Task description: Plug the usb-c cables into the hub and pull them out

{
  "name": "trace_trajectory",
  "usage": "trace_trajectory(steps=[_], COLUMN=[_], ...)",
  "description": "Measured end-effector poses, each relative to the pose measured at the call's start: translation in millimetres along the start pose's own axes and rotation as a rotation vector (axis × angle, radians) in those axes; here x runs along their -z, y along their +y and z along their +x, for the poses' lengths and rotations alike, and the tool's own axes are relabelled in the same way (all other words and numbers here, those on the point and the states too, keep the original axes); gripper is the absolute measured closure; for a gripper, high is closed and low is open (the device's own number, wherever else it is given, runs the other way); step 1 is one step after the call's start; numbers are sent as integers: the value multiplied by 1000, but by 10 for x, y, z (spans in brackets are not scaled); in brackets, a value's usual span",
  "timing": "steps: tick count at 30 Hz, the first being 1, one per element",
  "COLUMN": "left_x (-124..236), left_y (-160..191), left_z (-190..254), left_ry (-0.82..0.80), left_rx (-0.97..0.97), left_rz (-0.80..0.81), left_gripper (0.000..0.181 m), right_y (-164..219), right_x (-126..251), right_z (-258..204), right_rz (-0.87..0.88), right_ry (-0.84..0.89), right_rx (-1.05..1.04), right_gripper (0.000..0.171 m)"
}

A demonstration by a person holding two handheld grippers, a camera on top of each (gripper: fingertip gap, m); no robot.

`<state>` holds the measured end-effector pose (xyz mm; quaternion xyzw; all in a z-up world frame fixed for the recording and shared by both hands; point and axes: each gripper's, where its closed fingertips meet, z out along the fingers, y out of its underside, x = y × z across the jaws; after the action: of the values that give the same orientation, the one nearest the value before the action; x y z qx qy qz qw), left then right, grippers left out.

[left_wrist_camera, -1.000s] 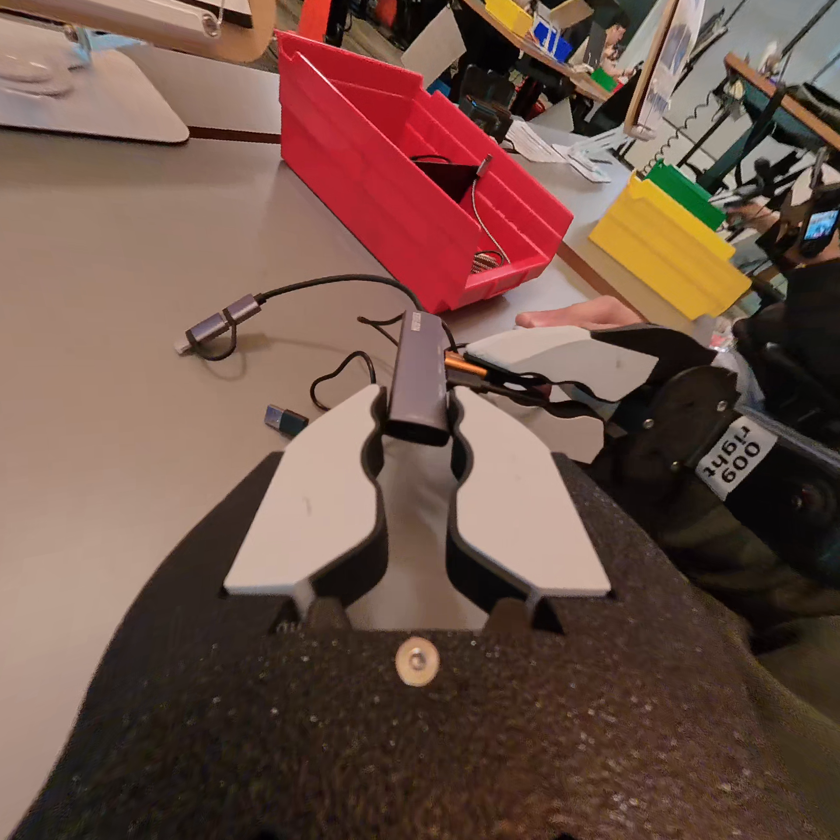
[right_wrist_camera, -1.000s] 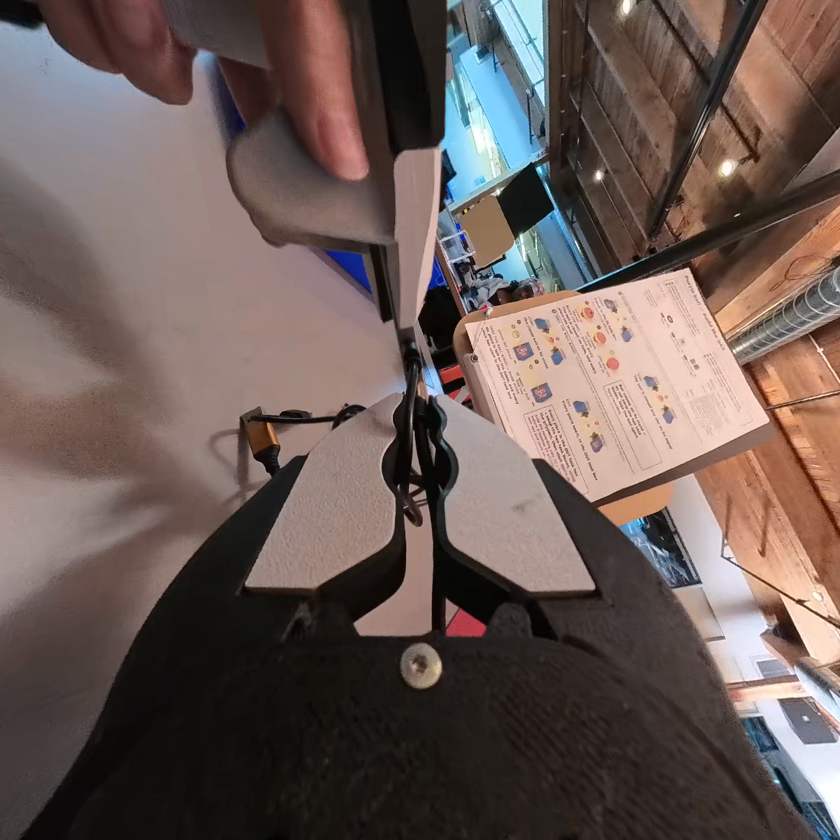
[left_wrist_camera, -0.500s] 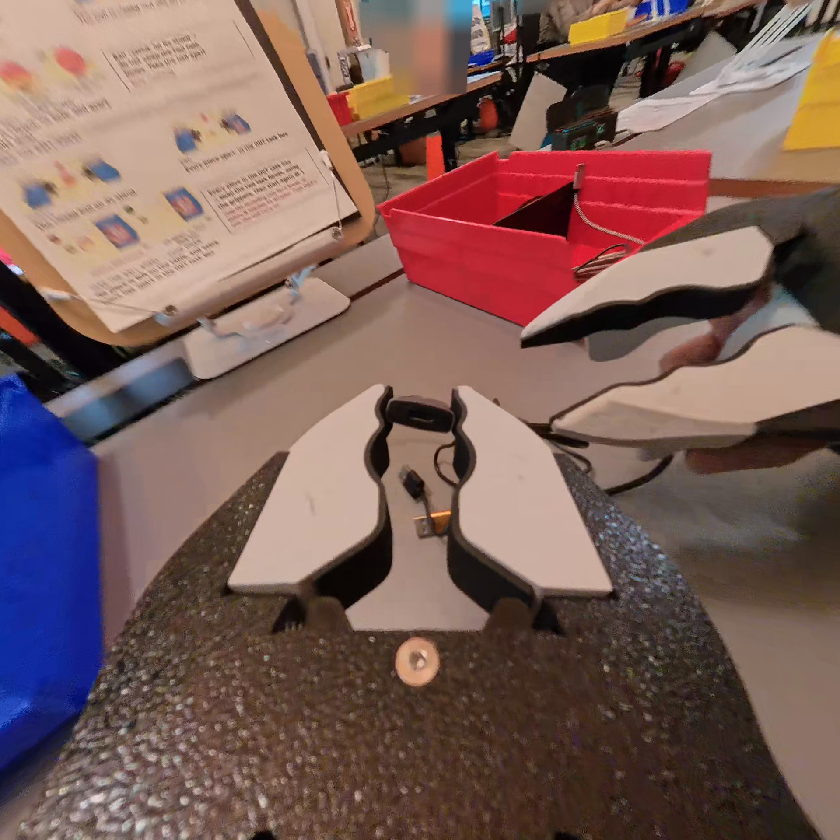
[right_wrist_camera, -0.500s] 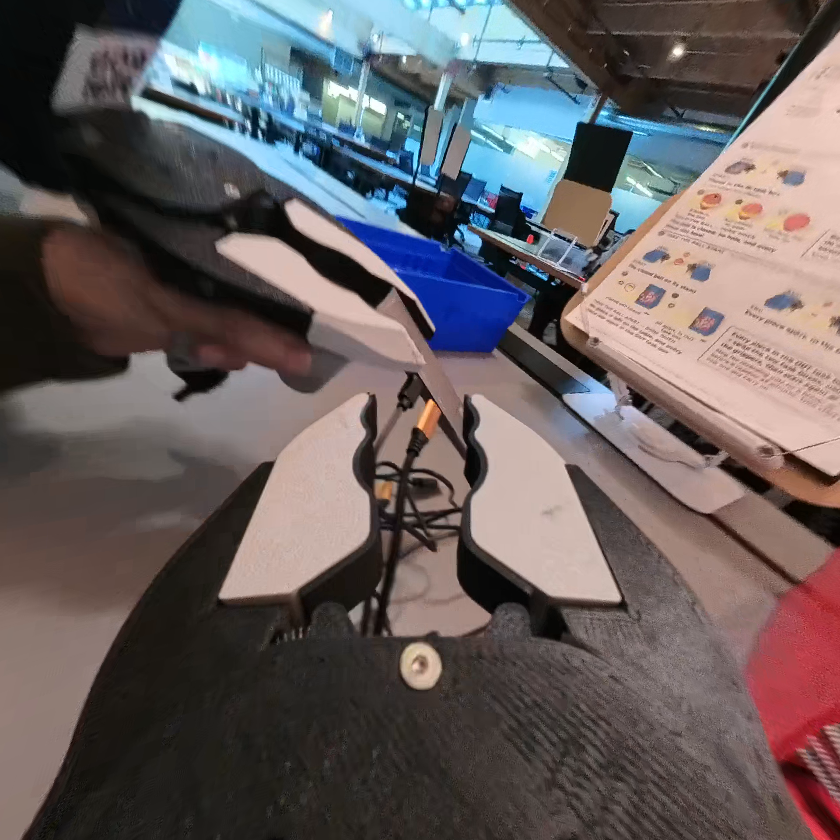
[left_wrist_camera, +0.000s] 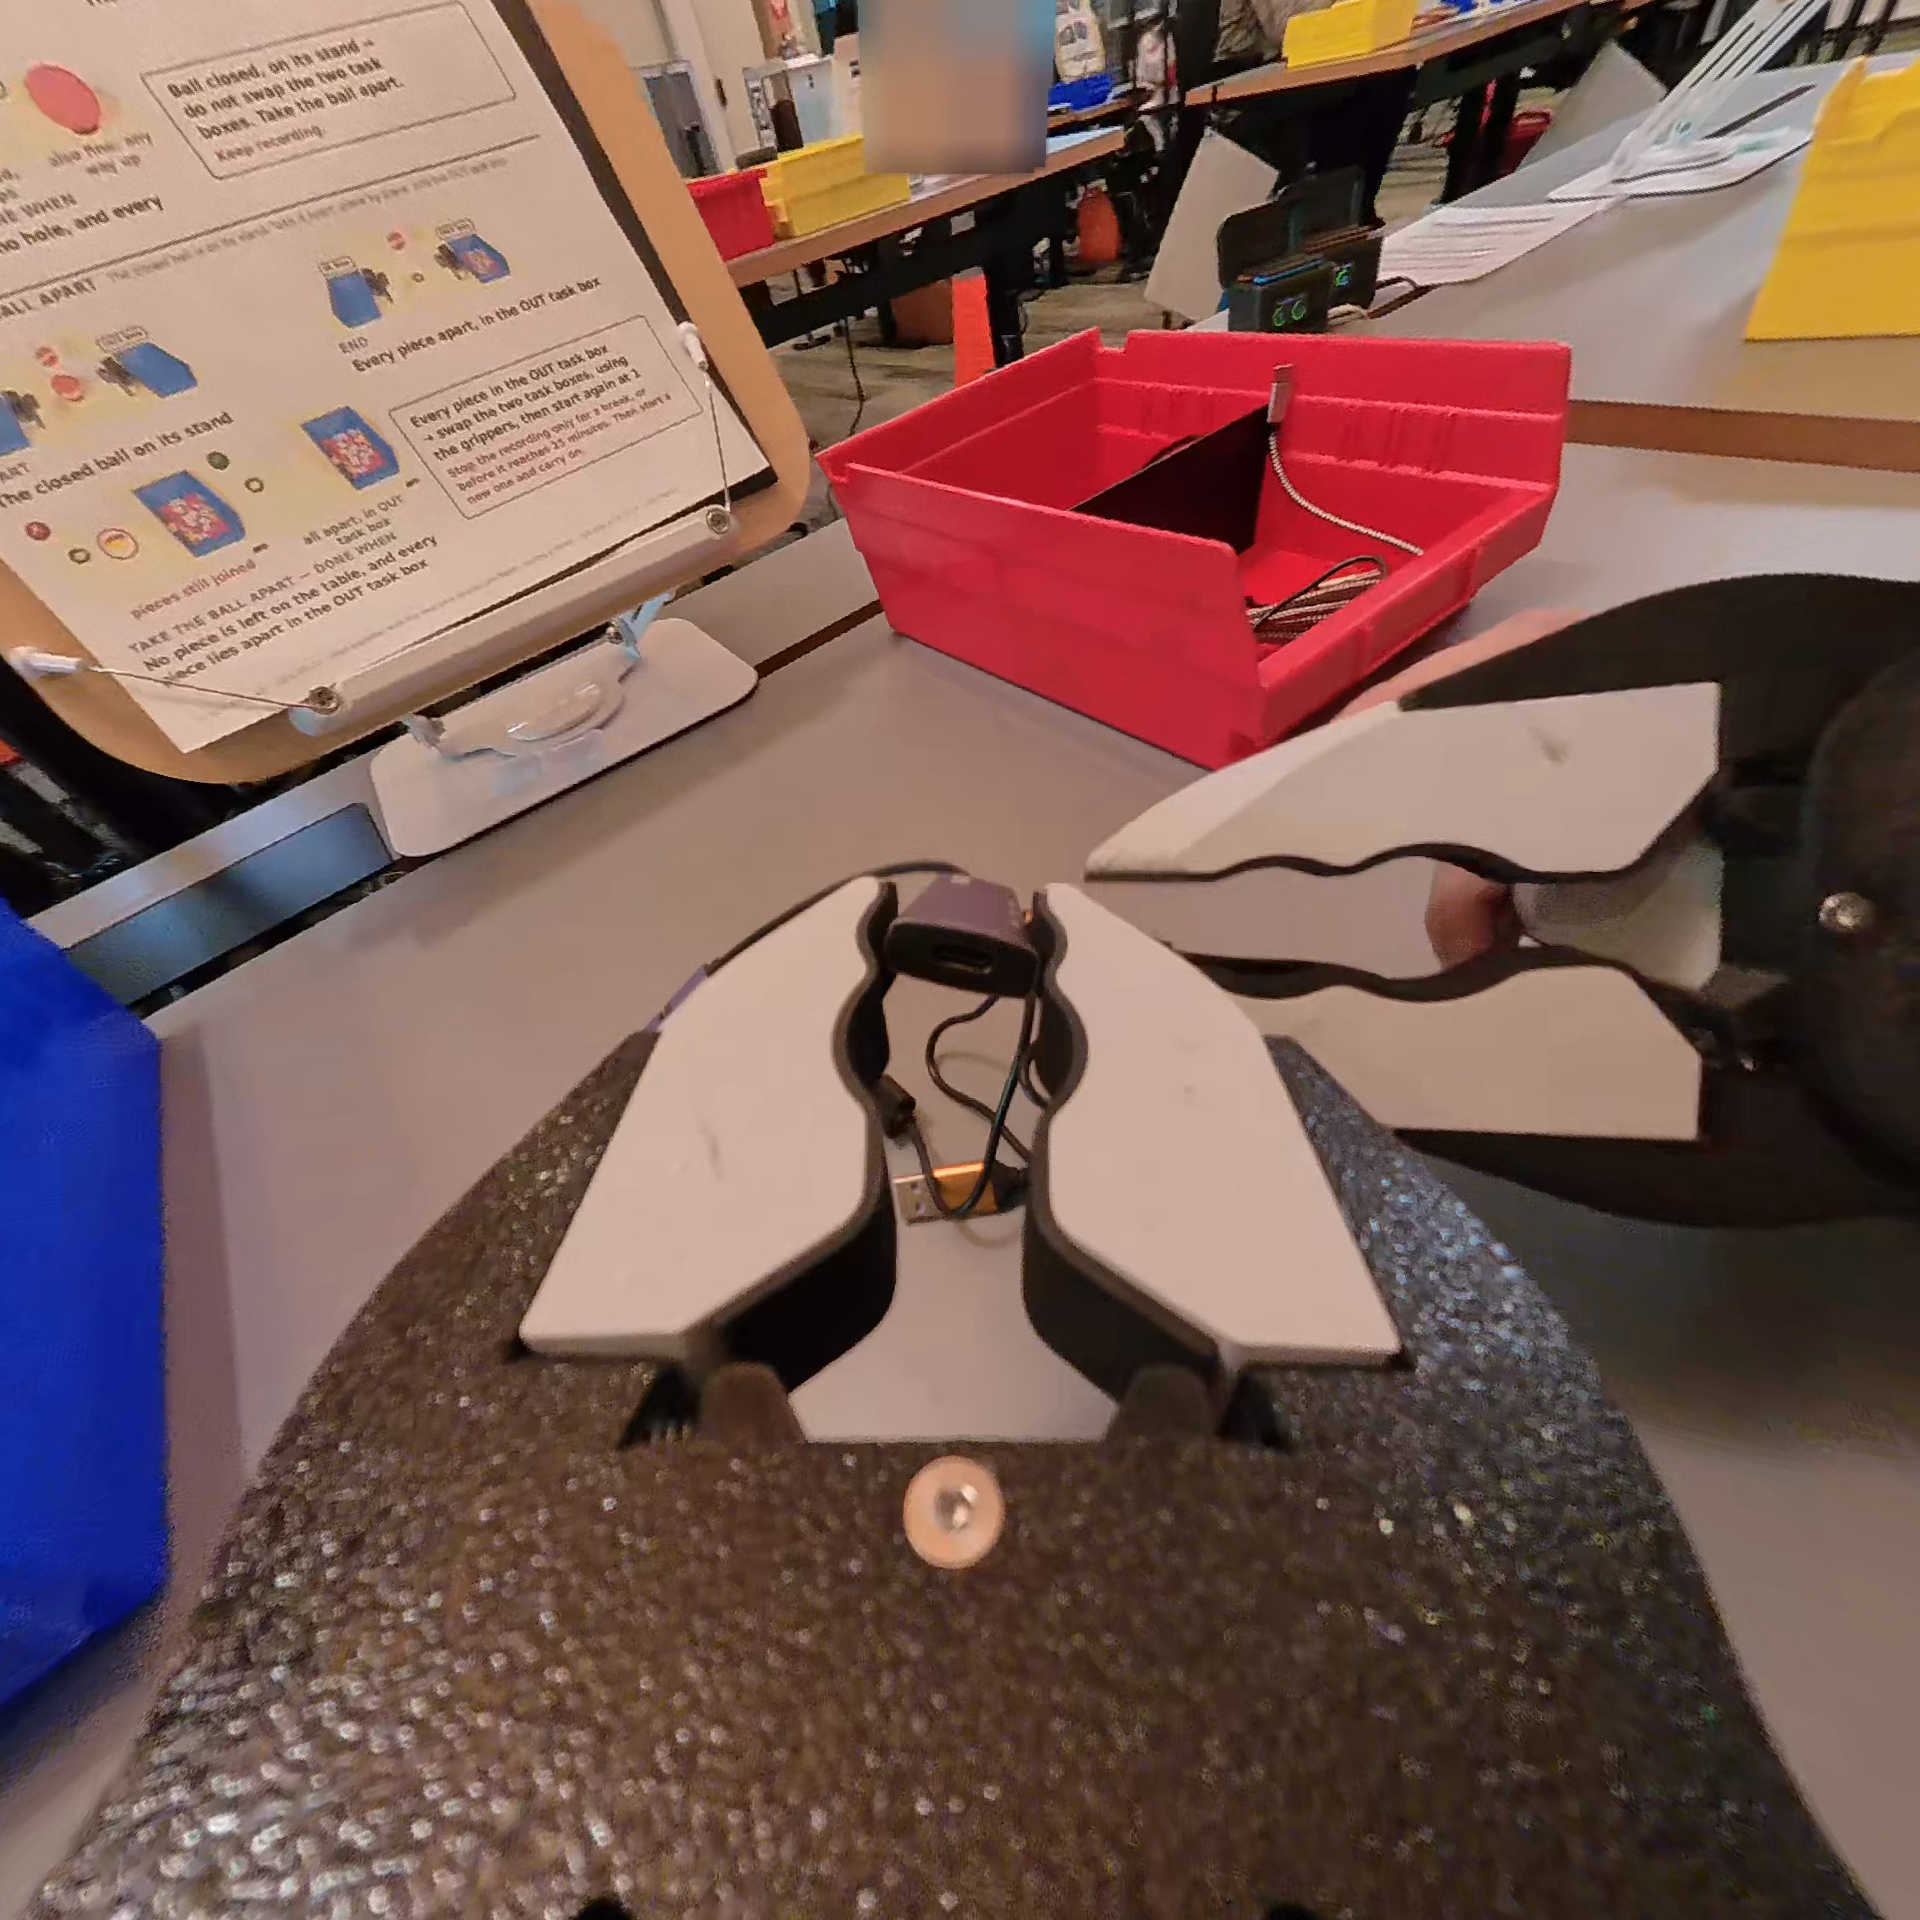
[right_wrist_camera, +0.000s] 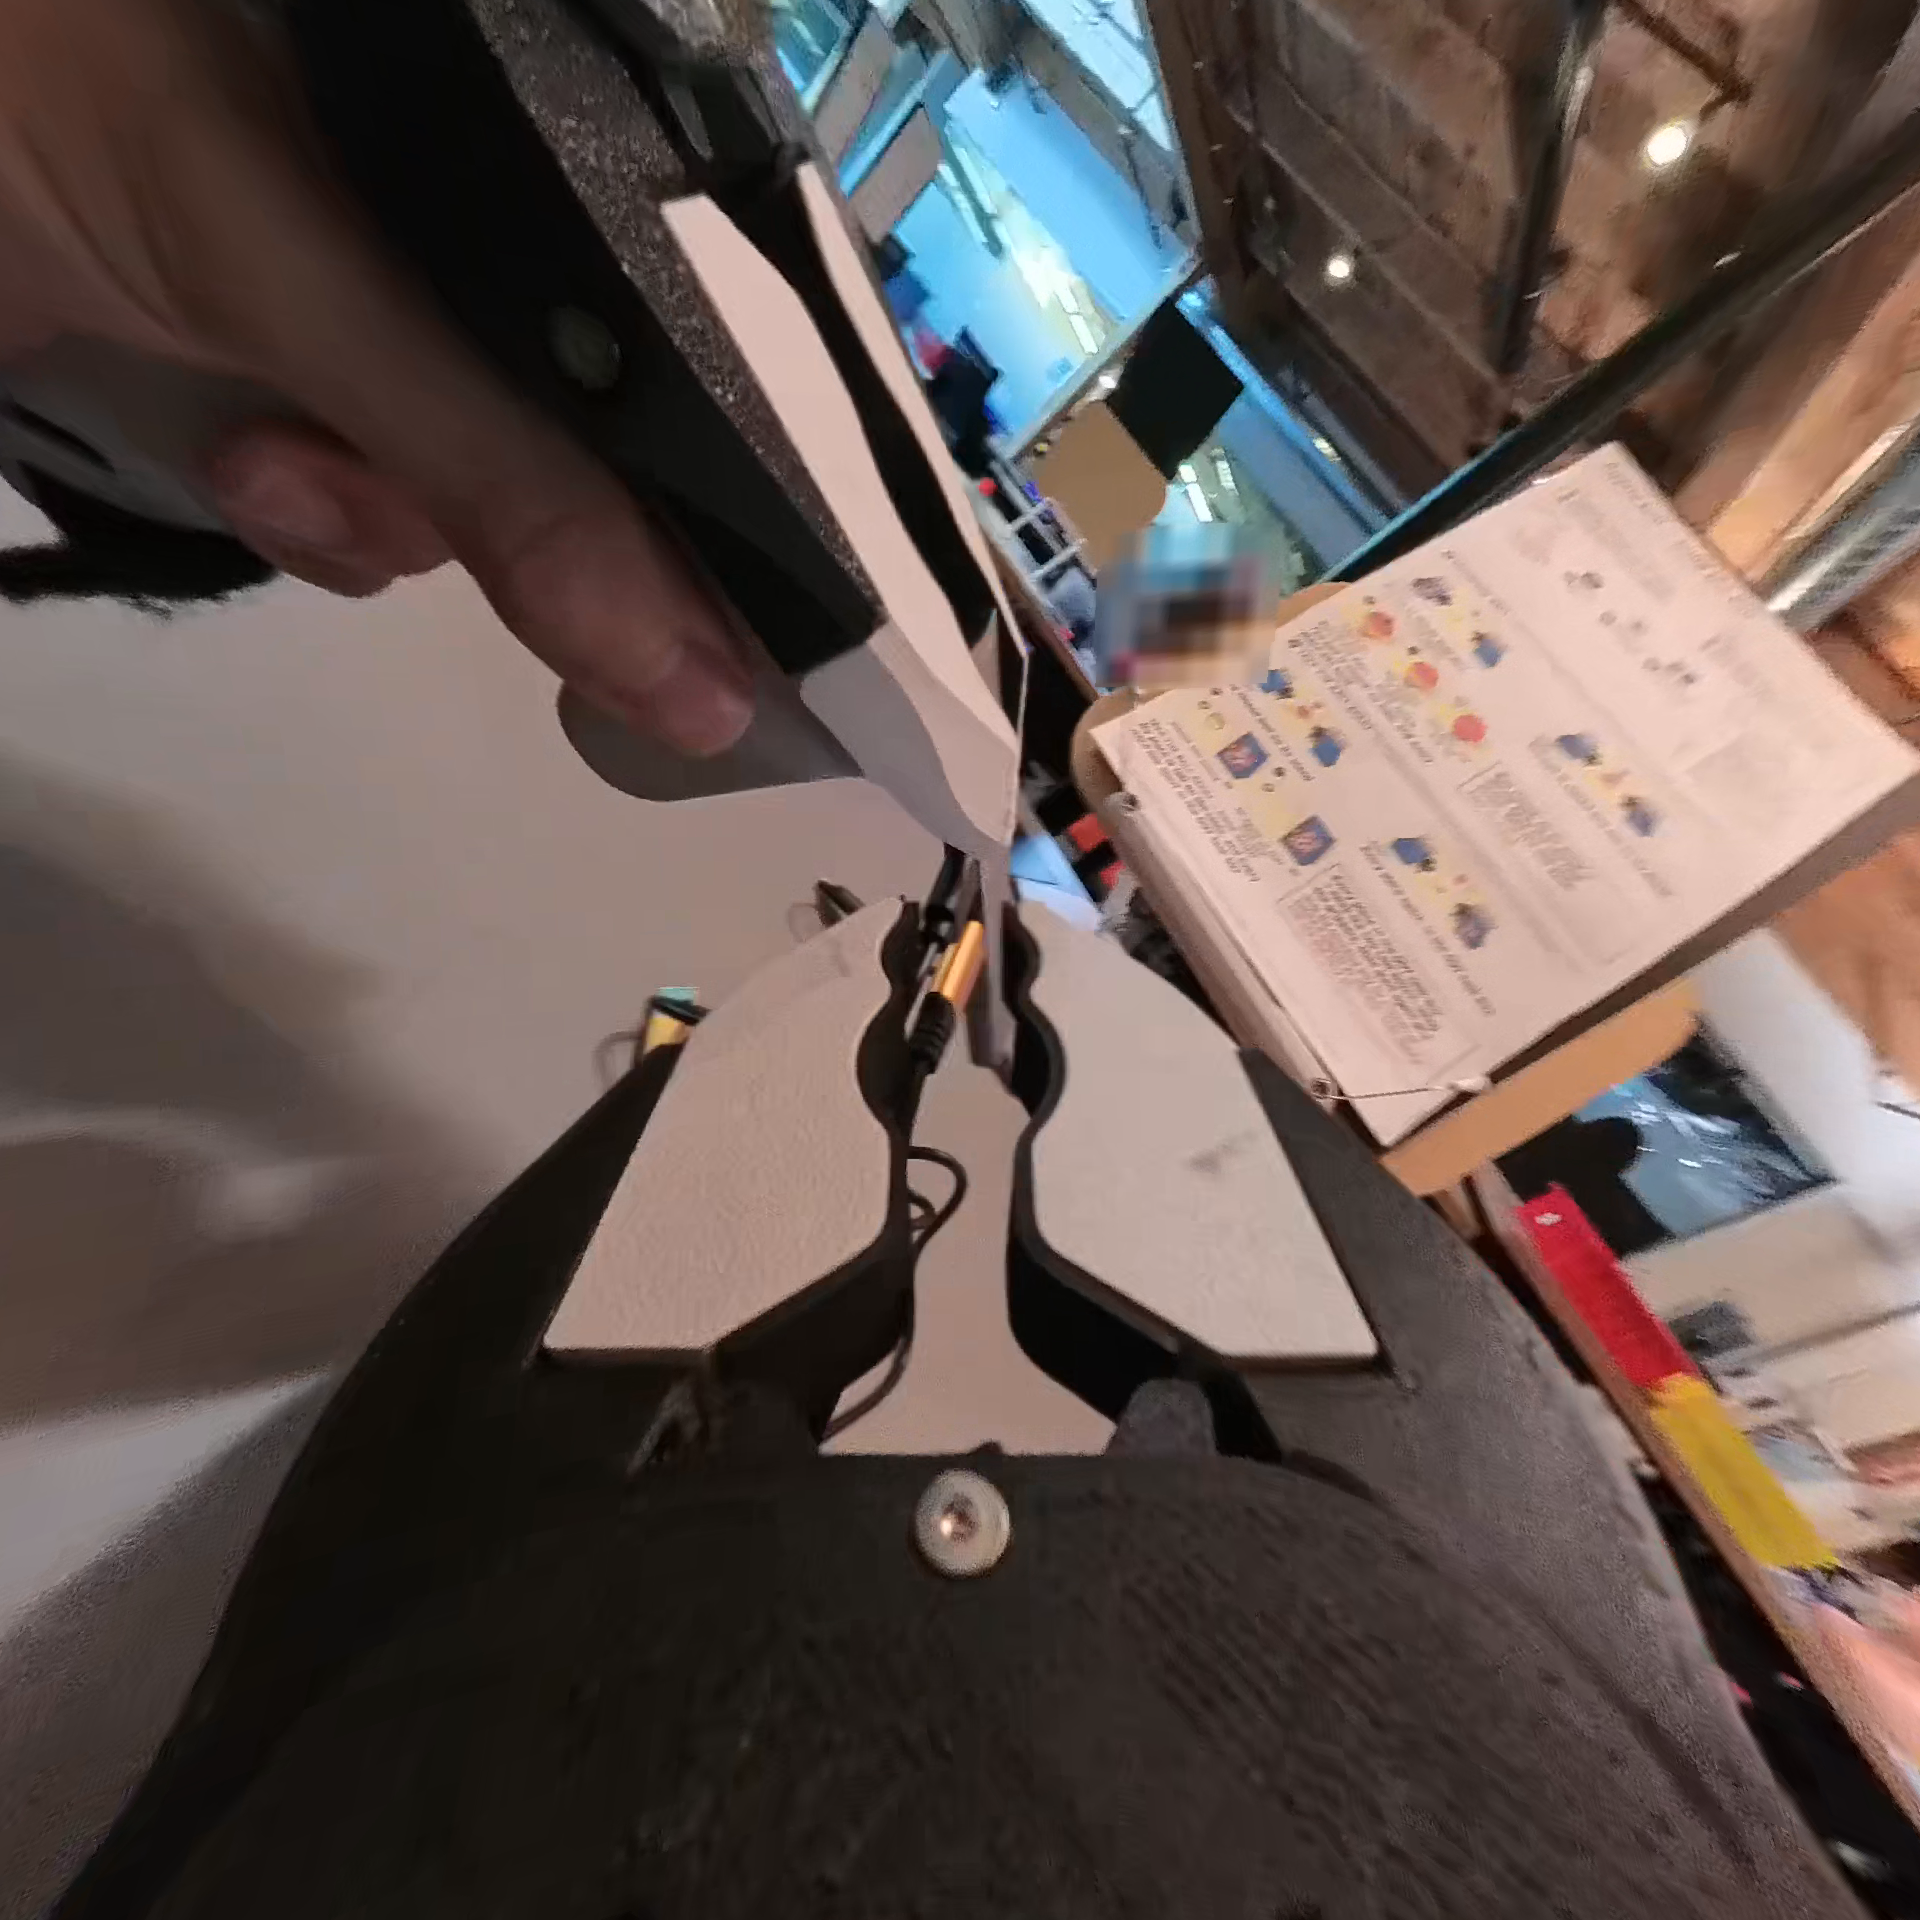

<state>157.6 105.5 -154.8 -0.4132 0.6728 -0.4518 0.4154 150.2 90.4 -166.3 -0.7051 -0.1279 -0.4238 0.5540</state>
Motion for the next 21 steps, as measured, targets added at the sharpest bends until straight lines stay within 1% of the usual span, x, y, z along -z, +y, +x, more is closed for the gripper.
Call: trace_trajectory(steps=[1, 4, 6, 7, 9, 12, 13, 14, 15, 16, 18, 19, 21], left_x=[-1, 5, 34, 52, 78, 114, 131, 150, 170, 195, 232, 249, 256], left_y=[-9, -75, -149, -189, -259, -314, -329, -341, -359, -390, -446, -476, -500], left_z=[0, -17, -67, -86, -93, -110, -118, -124, -107, -72, 39, 108, 194], left_ry=[-16, -81, -137, -150, -144, -120, -110, -100, -75, -43, 55, 111, 186], left_rx=[-11, -49, -80, -83, -90, -113, -115, -114, -116, -110, -68, -51, -9], left_rz=[2, 41, 81, 99, 130, 151, 158, 165, 176, 200, 239, 262, 281], left_gripper=[158, 157, 157, 157, 157, 157, 157, 157, 157, 157, 157, 157, 157], right_y=[0, 3, 51, 81, 49, -319, -356, -293, -138, 41, 293, 349, 334], right_x=[1, 13, 2, -3, 2, 125, 173, 189, 180, 166, 188, 208, 227], right_z=[16, 63, 68, 76, 92, 106, 233, 399, 539, 592, 539, 510, 476], right_rz=[3, -3, -46, -63, -25, 235, 288, 298, 262, 204, 148, 158, 216], right_ry=[27, 83, 65, 48, -12, -288, -326, -325, -309, -319, -374, -383, -398], right_rx=[14, -13, -57, -115, -304, -642, -786, -937, -1061, -1108, -1027, -989, -960], right_gripper=[152, 151, 146, 145, 142, 140, 138, 137, 139, 138, 138, 138, 123])
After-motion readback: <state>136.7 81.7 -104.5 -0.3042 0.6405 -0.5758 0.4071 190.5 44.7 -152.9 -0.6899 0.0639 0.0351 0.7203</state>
